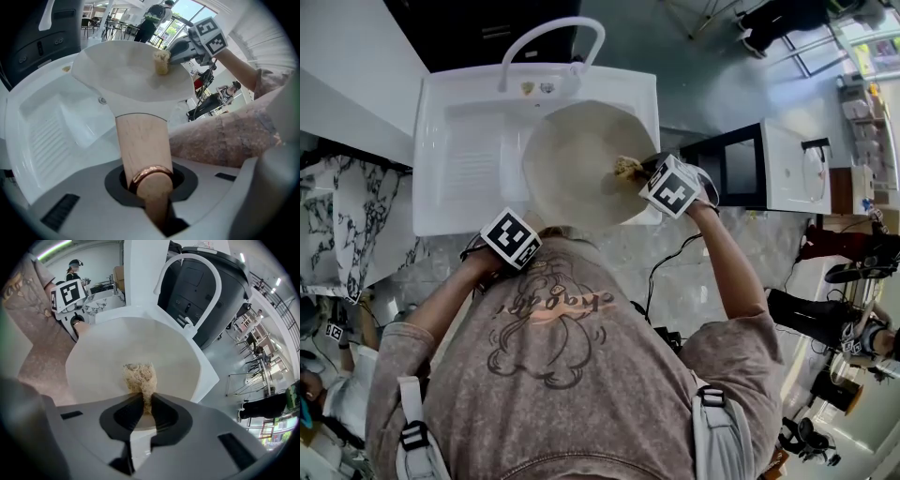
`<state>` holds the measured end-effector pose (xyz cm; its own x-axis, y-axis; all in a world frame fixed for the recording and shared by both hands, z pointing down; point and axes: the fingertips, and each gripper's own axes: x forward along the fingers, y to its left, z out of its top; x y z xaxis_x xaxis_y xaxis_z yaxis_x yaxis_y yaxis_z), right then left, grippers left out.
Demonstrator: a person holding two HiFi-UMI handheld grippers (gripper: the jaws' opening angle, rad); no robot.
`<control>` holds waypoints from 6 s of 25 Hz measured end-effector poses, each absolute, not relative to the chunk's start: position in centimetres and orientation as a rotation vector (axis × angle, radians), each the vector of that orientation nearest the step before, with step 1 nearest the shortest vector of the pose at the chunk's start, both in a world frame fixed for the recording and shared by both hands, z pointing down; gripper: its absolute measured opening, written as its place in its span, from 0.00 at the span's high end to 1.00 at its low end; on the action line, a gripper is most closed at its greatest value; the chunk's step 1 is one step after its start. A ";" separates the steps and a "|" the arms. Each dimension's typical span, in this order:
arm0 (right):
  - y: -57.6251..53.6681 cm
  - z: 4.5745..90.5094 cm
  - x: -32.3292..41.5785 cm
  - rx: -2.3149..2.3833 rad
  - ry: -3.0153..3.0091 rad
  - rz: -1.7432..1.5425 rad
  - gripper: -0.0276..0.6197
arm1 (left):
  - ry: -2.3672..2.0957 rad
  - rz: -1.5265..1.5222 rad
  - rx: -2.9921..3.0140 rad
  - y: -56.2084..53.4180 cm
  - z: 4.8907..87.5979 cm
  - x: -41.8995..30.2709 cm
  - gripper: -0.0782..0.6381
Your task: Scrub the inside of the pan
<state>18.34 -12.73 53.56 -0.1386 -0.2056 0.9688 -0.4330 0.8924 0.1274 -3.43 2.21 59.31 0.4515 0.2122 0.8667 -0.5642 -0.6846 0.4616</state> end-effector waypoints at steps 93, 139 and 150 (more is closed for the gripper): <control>-24.6 56.3 12.9 0.851 -1.695 0.025 0.89 | -0.274 1.301 1.930 3.5 59.2 -3.8 0.80; -7.6 60.9 4.6 0.120 -1.849 0.096 0.89 | -0.248 1.335 1.883 2.9 59.5 -3.1 0.79; -13.3 62.6 2.3 0.261 -1.894 0.132 0.89 | -0.257 1.330 1.875 3.3 59.4 -3.1 0.79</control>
<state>2.29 -13.34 62.60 -0.3140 -0.1154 0.9424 -0.2450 0.9688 0.0371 -3.10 3.33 59.39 0.4250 0.2727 0.8631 -0.5745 -0.6556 0.4900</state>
